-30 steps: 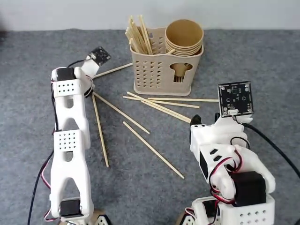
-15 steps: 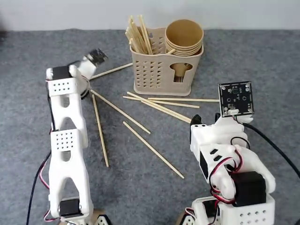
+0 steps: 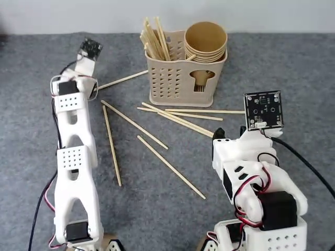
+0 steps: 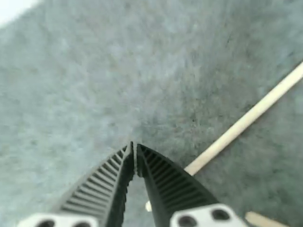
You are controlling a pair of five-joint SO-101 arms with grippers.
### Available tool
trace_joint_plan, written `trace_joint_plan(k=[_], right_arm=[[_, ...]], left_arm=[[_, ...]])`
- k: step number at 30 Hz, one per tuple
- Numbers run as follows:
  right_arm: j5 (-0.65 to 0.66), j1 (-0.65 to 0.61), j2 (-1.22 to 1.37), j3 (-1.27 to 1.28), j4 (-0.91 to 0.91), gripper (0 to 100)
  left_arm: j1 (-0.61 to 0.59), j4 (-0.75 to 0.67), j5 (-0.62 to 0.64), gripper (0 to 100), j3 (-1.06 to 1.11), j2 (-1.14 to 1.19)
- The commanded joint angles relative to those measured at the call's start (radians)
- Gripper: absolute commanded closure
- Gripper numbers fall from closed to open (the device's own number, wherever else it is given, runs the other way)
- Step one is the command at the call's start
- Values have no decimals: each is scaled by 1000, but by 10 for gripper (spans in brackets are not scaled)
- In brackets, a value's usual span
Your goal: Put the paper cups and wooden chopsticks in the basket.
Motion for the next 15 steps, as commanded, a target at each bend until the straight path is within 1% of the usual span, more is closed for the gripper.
trace_joint_plan(k=[1, 4, 9, 12, 15], right_arm=[[-9, 5, 1, -3, -12, 812], [-9, 5, 1, -3, -12, 812], [-9, 5, 1, -3, -12, 812], [-9, 5, 1, -3, -12, 812], [-9, 5, 1, -3, -12, 812]], left_arm=[[-3, -21, -84, 987, -58, 21], [5, 35, -175, 987, -58, 46], [8, 169, -210, 987, -59, 11], [21, 331, -229, 987, -59, -75], [49, 520, -279, 987, -59, -186]])
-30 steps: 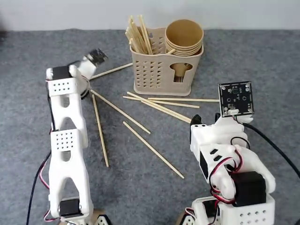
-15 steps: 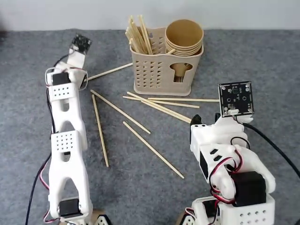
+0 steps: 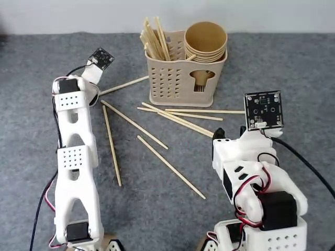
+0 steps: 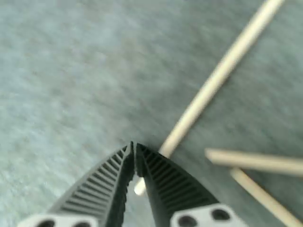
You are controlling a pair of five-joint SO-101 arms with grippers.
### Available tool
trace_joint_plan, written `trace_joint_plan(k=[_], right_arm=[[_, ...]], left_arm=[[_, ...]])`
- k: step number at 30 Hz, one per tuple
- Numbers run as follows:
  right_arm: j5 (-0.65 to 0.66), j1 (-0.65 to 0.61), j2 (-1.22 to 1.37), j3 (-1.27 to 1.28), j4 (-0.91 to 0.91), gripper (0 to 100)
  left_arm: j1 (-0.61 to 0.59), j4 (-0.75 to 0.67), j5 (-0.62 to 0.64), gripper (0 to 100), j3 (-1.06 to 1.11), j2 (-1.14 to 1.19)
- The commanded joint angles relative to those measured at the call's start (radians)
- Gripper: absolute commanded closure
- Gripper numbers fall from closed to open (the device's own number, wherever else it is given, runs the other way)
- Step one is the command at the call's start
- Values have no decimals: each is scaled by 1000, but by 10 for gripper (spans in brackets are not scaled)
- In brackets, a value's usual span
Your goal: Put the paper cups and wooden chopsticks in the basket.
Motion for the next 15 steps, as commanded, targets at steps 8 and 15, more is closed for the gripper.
trace_joint_plan(k=[8, 15], right_arm=[[-11, 5, 1, -3, -12, 812], [-11, 5, 1, -3, -12, 812]], left_arm=[[29, 212, -38, 987, 12, -285], [21, 143, -31, 845, 47, -193]])
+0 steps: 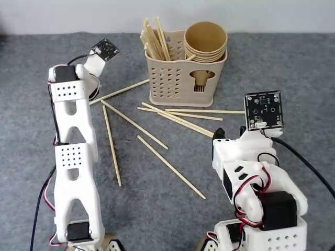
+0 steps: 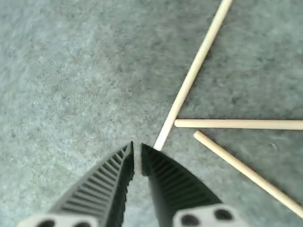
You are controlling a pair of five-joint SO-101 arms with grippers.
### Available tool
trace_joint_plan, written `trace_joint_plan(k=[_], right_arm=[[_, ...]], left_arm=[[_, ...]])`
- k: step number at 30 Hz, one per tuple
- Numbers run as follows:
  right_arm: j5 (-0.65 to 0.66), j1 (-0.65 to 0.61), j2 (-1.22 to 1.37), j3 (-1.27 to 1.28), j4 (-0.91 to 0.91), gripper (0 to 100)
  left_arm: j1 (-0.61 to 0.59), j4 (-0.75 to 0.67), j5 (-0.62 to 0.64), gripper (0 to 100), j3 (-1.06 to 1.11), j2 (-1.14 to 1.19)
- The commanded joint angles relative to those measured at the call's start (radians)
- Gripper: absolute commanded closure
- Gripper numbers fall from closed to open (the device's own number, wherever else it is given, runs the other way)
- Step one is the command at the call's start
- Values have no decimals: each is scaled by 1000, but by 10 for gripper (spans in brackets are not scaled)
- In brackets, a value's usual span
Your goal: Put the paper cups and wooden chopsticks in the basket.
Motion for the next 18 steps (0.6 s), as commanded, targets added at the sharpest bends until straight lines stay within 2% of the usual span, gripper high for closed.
trace_joint_plan(k=[1, 4, 10, 18], right_arm=[[-11, 5, 1, -3, -12, 812], [-11, 5, 1, -3, -12, 812], [-11, 5, 1, -3, -12, 812], [-11, 5, 8, -2, -12, 812]], left_arm=[[-12, -25, 21, 799, -4, 9], [-23, -49, 78, 719, -4, 41], [-44, -149, 87, 757, -8, 71], [-89, -287, 262, 776, -8, -3]])
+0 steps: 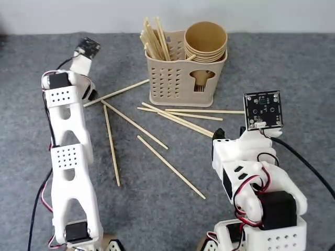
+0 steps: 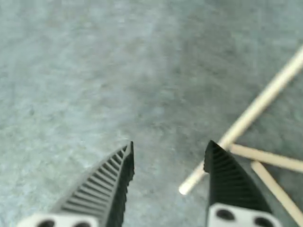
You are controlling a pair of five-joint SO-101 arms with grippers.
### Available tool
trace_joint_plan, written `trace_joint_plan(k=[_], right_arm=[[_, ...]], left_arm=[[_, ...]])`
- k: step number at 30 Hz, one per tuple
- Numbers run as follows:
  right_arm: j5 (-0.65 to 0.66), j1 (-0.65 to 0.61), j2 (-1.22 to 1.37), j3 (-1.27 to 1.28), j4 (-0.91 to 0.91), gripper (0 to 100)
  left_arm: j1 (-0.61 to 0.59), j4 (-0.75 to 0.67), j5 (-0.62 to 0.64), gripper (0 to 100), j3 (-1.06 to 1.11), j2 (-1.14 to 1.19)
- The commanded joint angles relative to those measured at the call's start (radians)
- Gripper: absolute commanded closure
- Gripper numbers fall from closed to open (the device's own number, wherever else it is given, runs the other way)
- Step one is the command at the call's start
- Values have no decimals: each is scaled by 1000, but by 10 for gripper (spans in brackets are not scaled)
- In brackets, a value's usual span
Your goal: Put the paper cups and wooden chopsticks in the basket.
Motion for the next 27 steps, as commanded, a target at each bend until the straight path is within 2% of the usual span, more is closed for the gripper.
trace_joint_plan(k=[1, 5, 8, 10, 15, 19, 27], right_arm=[[-11, 5, 8, -8, -12, 812], [-11, 5, 8, -8, -12, 812], [-11, 5, 8, -8, -12, 812], [-11, 5, 8, -8, -12, 812], [-11, 5, 8, -8, -12, 812], [-11, 5, 5, -8, -12, 812], [-11, 4, 2, -8, -12, 812]], left_arm=[[-20, -75, 78, 777, -10, -91], [-21, -126, 87, 893, -5, -46], [-17, -126, 8, 986, -5, 6], [-8, -92, -69, 985, -5, 38], [20, 123, -210, 986, -10, 48], [48, 290, -272, 986, -8, -5], [48, 287, -236, 987, 12, -124]])
